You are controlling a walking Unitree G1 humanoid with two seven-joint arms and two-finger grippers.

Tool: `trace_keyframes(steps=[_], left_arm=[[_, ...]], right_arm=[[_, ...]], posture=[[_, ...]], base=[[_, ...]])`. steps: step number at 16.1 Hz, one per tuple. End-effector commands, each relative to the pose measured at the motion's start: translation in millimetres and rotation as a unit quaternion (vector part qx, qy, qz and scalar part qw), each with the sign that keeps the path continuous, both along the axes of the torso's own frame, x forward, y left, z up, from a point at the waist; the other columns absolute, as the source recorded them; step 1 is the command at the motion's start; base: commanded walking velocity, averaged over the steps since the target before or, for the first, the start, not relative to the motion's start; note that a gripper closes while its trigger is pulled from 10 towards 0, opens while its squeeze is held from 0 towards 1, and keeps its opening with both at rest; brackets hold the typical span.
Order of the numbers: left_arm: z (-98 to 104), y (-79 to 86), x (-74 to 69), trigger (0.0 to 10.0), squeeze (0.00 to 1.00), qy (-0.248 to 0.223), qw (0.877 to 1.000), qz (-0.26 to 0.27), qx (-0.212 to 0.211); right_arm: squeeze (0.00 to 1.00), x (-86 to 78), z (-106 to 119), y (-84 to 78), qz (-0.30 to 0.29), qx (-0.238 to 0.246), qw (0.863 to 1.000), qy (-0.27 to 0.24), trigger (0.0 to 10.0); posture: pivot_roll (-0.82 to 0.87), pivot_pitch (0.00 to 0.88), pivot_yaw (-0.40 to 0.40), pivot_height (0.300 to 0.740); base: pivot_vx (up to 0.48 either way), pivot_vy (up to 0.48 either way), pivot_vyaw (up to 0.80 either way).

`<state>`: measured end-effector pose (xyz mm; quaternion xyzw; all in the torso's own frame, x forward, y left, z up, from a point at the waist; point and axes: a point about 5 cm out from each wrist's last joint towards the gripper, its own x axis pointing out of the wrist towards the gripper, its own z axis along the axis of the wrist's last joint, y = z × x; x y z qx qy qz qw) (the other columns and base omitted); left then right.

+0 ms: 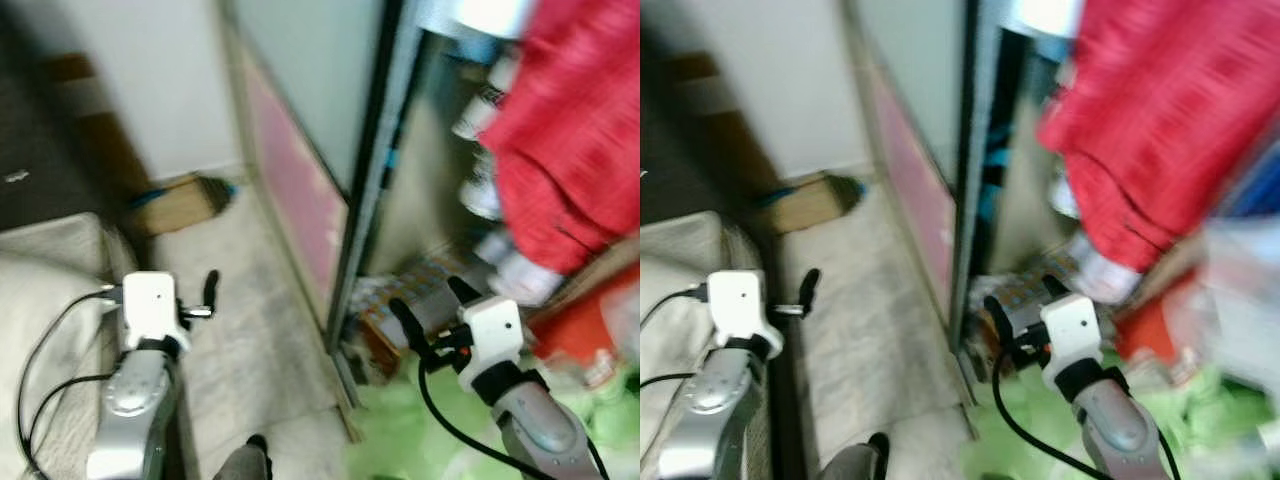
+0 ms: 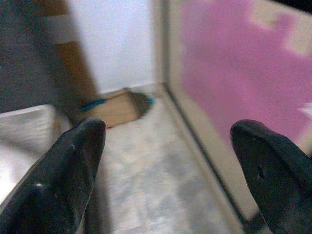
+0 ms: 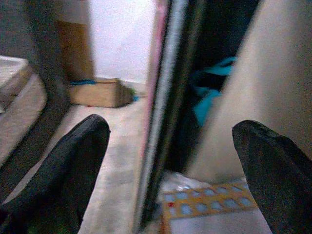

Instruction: Clean up the room

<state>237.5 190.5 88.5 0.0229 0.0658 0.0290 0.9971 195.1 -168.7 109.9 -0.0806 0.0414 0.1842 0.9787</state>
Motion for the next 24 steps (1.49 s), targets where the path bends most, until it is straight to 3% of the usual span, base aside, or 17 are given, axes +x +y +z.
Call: trace_keyframes(steps=[1,4,6,8,11,13,18,24], left_arm=[[-4,1.2,-3.2,10.0,0.00,0.010,1.000,0.009,0.003],[-6,-2.6,-7.7,10.0,0.00,0.016,1.000,0.008,-0.008],[-8,-3.1,-8.2,10.0,0.00,0.032,0.999,0.026,-0.013],[-6,-5.8,-6.8,10.0,0.00,0.027,0.998,-0.001,-0.048],[-3,-8.3,-4.2,10.0,0.00,0.018,0.998,-0.004,-0.053],[1,-9.1,-3.5,10.0,0.00,0.005,1.000,-0.010,-0.029],[1,-8.7,-4.0,10.0,0.00,0.007,1.000,0.001,-0.026],[-2,-11.2,-8.0,10.0,0.00,0.012,1.000,0.003,-0.027]], right_arm=[[0.00,-7.3,-1,-17.8,0.000,-0.003,1.000,0.007,10.0],[0.00,-19.0,-4,-51.6,-0.001,-0.012,1.000,0.009,10.0],[0.00,-23.8,-10,-63.9,-0.006,-0.014,1.000,0.014,10.0],[0.00,-25.8,-18,-61.3,-0.003,-0.013,1.000,0.017,10.0],[0.00,-16.0,-36,-45.1,0.005,-0.006,1.000,0.021,10.0],[0.00,-7.6,-46,-43.1,0.008,-0.003,1.000,0.021,10.0],[0.00,4.2,-67,-57.0,0.001,-0.004,1.000,0.030,10.0],[0.00,11.2,-82,-37.0,0.037,0.002,0.999,0.036,10.0]], posture=[[-0.03,0.096,-0.051,0.740],[-0.03,0.100,-0.050,0.740],[-0.03,0.097,-0.049,0.740],[-0.03,0.092,-0.048,0.740],[-0.03,0.090,-0.045,0.740],[-0.03,0.089,-0.044,0.740],[-0.03,0.095,-0.042,0.740],[-0.04,0.100,-0.044,0.740]], base=[[0.000,0.000,0.80],[0.000,0.000,0.80],[0.000,0.000,0.80],[0.000,0.000,0.80],[0.000,0.000,0.80],[0.000,0.000,0.80],[0.000,0.000,0.80],[0.000,0.000,0.80]])
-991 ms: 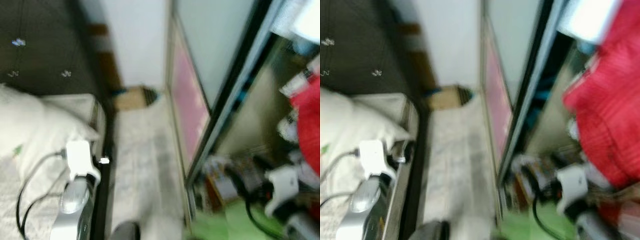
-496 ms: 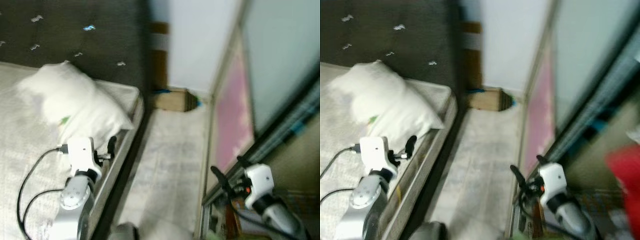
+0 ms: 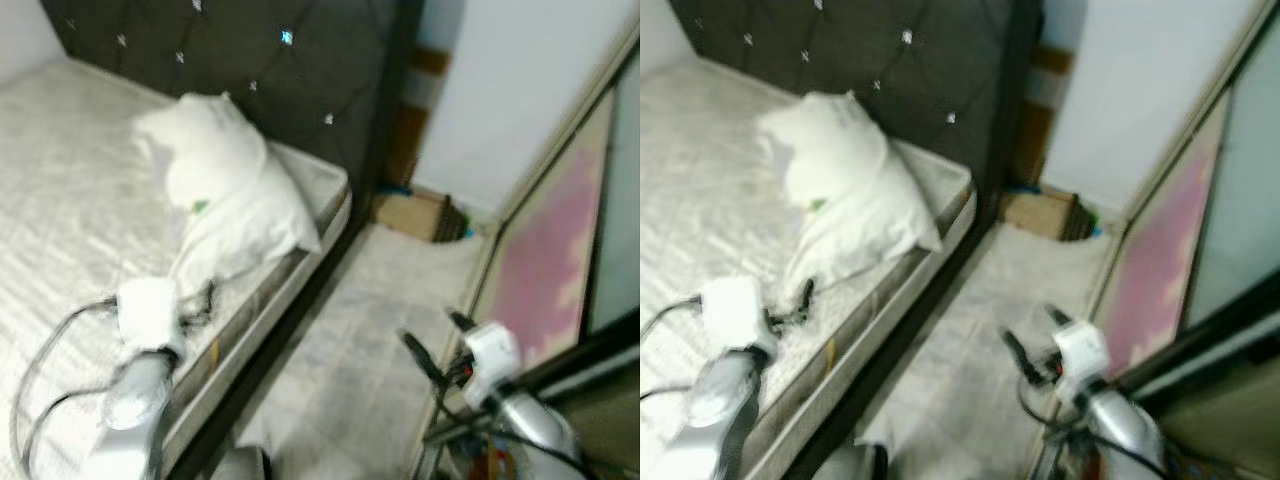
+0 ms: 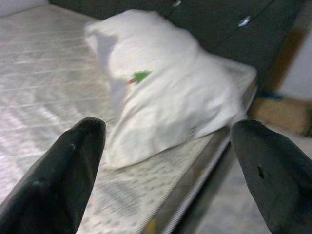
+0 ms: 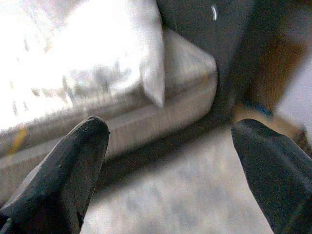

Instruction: Clean up the room

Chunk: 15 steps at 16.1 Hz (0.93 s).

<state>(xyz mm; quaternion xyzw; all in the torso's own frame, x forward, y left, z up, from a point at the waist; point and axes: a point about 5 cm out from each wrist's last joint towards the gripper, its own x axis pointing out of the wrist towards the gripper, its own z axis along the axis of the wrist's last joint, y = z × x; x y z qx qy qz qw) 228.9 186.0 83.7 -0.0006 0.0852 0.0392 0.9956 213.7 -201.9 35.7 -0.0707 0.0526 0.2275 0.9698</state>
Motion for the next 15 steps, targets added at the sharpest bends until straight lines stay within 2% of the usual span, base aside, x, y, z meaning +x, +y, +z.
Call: trace_keyframes(steps=[1,3,5,8,10,11,13,15], left_arm=[[3,-7.4,1.1,10.0,0.00,-0.007,1.000,-0.007,-0.001],[5,-8.0,2.5,10.0,0.00,-0.017,1.000,-0.004,0.005],[5,-6.3,3.5,10.0,0.00,-0.020,1.000,0.002,0.013],[5,-3.6,4.5,10.0,0.00,-0.018,1.000,0.000,0.008],[5,-5.7,4.7,10.0,0.00,-0.019,1.000,-0.002,0.008],[5,-5.9,5.0,10.0,0.00,-0.020,1.000,-0.003,0.008],[5,-5.1,5.2,10.0,0.00,-0.019,1.000,0.001,0.004],[3,-4.4,5.0,10.0,0.00,-0.016,1.000,0.007,-0.002]], right_arm=[[0.00,-2.0,-7,6.3,-0.003,-0.004,1.000,0.014,10.0],[0.00,5.8,-6,17.0,-0.002,0.002,1.000,0.006,10.0],[0.00,9.6,-4,20.1,-0.002,0.005,1.000,0.000,10.0],[0.00,17.7,9,28.2,0.009,0.002,1.000,-0.023,10.0],[0.00,18.2,28,30.4,0.009,0.009,0.999,-0.041,10.0],[0.00,16.3,50,31.6,0.009,0.014,0.998,-0.058,10.0],[0.00,13.9,75,37.7,0.015,0.017,0.997,-0.076,10.0],[0.00,14.6,85,43.4,0.013,0.025,0.997,-0.077,10.0]], posture=[[-0.04,0.100,-0.044,0.740],[-0.03,0.099,-0.046,0.740],[-0.03,0.100,-0.048,0.740],[-0.03,0.100,-0.048,0.740],[-0.03,0.100,-0.045,0.740],[-0.03,0.100,-0.044,0.740],[-0.03,0.100,-0.044,0.740],[-0.03,0.098,-0.046,0.740]], base=[[0.000,0.000,0.80],[0.000,0.000,0.80],[0.000,0.000,0.80],[0.000,0.000,0.75],[0.000,0.000,0.79],[0.000,0.000,0.78],[0.000,0.000,0.78],[0.000,0.000,0.00]])
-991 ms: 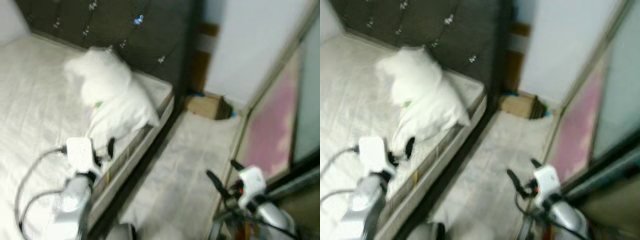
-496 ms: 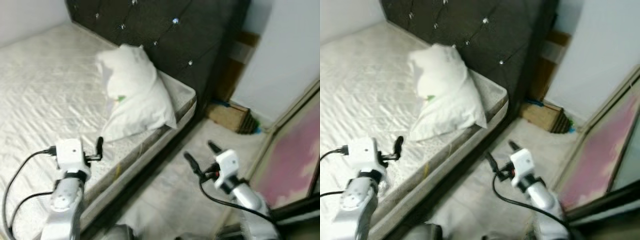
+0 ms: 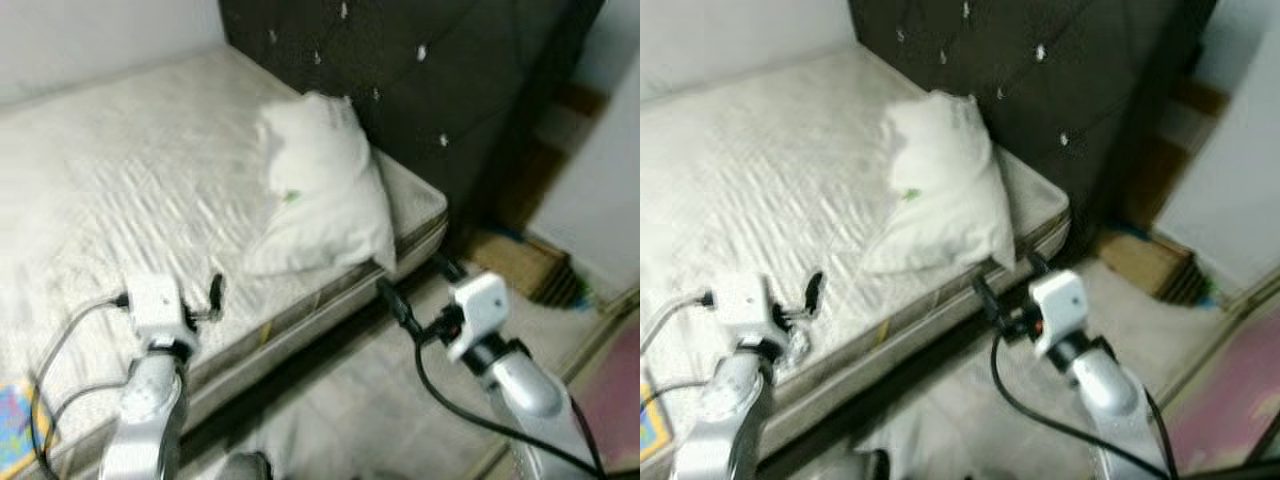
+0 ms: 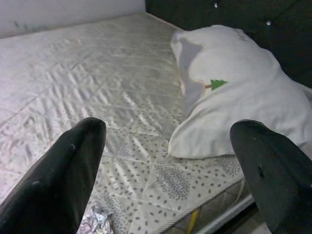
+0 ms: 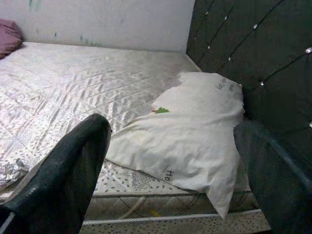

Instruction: Clean up the room

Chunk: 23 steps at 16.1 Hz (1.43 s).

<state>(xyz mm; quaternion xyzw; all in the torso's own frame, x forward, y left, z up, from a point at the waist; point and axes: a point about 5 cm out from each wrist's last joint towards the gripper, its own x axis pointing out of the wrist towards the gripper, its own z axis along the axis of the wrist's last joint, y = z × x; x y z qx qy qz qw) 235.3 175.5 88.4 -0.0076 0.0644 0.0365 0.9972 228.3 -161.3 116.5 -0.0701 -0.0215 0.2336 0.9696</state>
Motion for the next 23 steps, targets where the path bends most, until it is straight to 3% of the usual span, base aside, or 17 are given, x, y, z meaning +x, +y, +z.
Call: trace_keyframes(steps=[1,7,19,23], left_arm=[[-1,5.9,-1.1,10.0,0.00,0.004,1.000,0.003,0.008],[1,-0.4,-2.7,10.0,0.00,-0.005,1.000,-0.027,-0.010],[2,-0.3,-1.8,10.0,0.00,-0.008,0.999,-0.032,-0.010],[-8,12.5,0.2,10.0,0.00,0.002,0.999,0.039,0.026]], right_arm=[[0.00,-0.3,11,6.2,0.002,0.009,1.000,-0.001,10.0],[0.00,-1.9,17,8.8,0.002,0.004,1.000,0.017,10.0],[0.00,-2.2,5,1.4,-0.024,-0.001,0.999,0.033,10.0],[0.00,7.1,-6,-2.4,-0.073,0.022,0.996,0.053,10.0]], posture=[[-0.03,0.097,-0.046,0.740],[-0.03,0.093,-0.046,0.740],[-0.03,0.089,-0.043,0.740],[-0.02,0.031,-0.014,0.740]], base=[[0.000,0.000,0.00],[0.000,0.000,0.00],[0.311,0.000,0.00],[0.000,0.000,0.00]])
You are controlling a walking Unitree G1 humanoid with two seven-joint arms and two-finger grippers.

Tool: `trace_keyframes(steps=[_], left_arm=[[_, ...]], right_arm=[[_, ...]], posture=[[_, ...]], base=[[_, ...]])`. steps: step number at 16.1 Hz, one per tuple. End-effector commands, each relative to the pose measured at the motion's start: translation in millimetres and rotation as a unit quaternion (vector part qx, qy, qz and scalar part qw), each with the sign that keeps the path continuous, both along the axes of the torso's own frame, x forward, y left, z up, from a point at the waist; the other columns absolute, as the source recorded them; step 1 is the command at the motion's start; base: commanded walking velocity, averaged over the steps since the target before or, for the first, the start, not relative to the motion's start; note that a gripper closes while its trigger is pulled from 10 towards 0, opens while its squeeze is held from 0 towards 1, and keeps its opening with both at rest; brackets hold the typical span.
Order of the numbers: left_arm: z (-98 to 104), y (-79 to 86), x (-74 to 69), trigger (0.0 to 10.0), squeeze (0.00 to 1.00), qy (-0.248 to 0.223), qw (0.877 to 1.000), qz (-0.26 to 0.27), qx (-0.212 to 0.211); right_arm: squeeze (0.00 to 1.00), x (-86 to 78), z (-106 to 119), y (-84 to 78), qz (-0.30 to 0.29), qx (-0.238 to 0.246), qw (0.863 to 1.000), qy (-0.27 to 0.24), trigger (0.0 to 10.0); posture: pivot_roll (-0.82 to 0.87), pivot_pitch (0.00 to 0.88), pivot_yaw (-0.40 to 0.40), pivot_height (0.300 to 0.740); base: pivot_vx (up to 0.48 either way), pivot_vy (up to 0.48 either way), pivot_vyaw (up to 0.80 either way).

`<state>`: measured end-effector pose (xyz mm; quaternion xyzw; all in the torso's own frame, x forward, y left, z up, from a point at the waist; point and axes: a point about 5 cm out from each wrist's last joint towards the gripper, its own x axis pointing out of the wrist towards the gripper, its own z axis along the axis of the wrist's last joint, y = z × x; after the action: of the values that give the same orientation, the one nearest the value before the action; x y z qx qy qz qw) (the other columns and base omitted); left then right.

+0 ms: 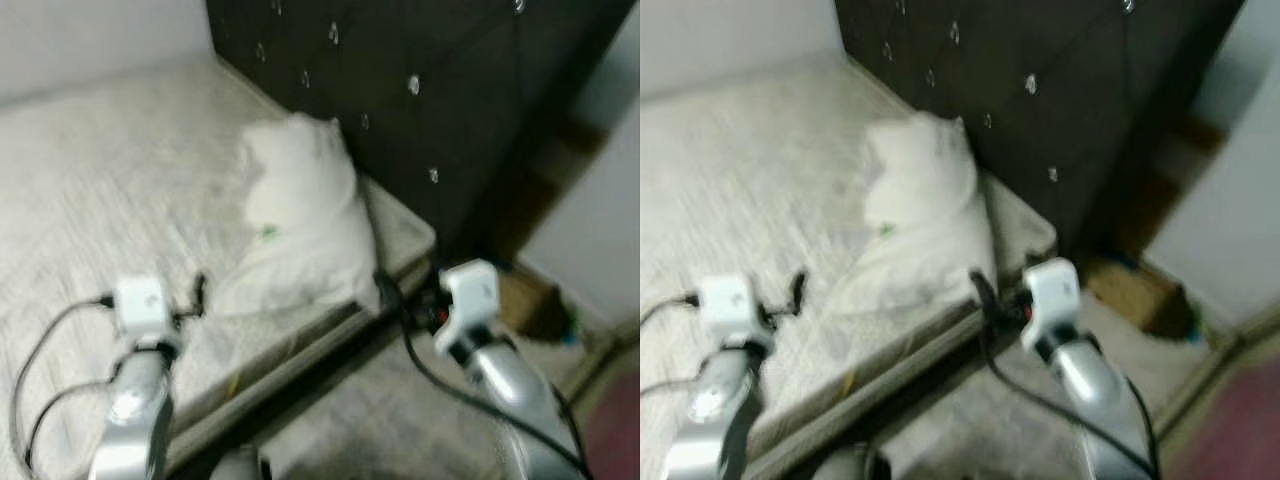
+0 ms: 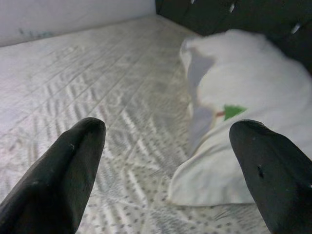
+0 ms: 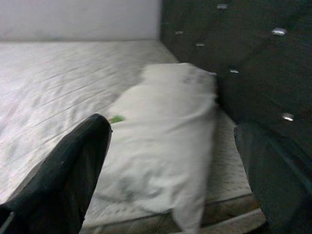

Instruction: Clean up the room

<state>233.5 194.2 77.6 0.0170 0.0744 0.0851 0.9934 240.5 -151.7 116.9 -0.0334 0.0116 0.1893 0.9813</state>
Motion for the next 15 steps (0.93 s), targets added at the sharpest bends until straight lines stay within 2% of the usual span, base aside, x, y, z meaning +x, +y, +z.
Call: trace_keyframes(steps=[1,2,3,4,6,9,10,12,14,15], left_arm=[[0,-4.9,1.7,10.0,0.00,-0.007,1.000,-0.003,0.003],[-3,-4.8,1.6,10.0,0.00,-0.005,1.000,-0.004,0.003],[-8,-5.1,1.9,10.0,0.00,0.001,1.000,-0.005,-0.002],[-8,-6.3,3.5,10.0,0.00,0.001,1.000,-0.013,0.005],[-8,-3.8,6.1,10.0,0.00,-0.006,1.000,-0.005,0.013],[-6,7.6,6.2,10.0,0.00,-0.018,0.999,0.033,0.023],[-7,10.9,3.7,10.0,0.00,-0.018,0.999,0.044,0.021],[-11,13.0,0.0,10.0,0.00,-0.010,0.999,0.048,0.019],[-14,8.4,-1.5,10.0,0.00,-0.002,0.999,0.027,0.022],[-18,9.3,-4.5,10.0,0.00,0.006,0.999,0.029,0.019]], right_arm=[[0.00,-0.3,-9,-14.8,-0.028,-0.014,0.999,0.018,10.0],[0.00,4.1,-10,-18.0,-0.031,-0.020,0.999,0.019,10.0],[0.00,11.6,-12,-22.2,-0.033,-0.057,0.998,0.012,10.0],[0.00,17.5,-14,-23.6,-0.031,-0.073,0.997,0.009,10.0],[0.00,22.2,-17,-26.5,-0.047,-0.061,0.997,0.016,10.0],[0.00,17.3,-23,-24.8,-0.108,-0.036,0.993,0.000,10.0],[0.00,15.5,-26,-25.0,-0.137,-0.009,0.991,0.007,10.0],[0.00,12.0,-30,-22.9,-0.169,0.012,0.985,0.014,10.0],[0.00,8.3,-30,-14.9,-0.153,-0.001,0.988,0.004,10.0],[0.00,7.4,-31,-15.9,-0.155,-0.005,0.988,0.001,10.0]], posture=[[-0.02,0.015,-0.009,0.740],[-0.01,0.000,-0.004,0.740],[-0.01,0.000,-0.005,0.740],[-0.01,0.000,-0.003,0.740],[0.01,0.000,-0.011,0.740],[0.04,0.000,-0.026,0.740],[0.04,0.000,-0.026,0.740],[0.03,0.000,-0.023,0.740],[0.01,0.000,-0.015,0.740],[0.01,0.000,-0.004,0.740]], base=[[0.000,0.000,0.00],[0.000,0.000,0.00],[0.000,0.000,0.57],[0.000,0.000,0.80],[0.000,0.000,0.80],[0.000,0.000,0.80],[0.000,0.000,0.80],[0.000,0.000,0.80],[0.000,0.000,0.79],[0.000,0.000,0.79]])
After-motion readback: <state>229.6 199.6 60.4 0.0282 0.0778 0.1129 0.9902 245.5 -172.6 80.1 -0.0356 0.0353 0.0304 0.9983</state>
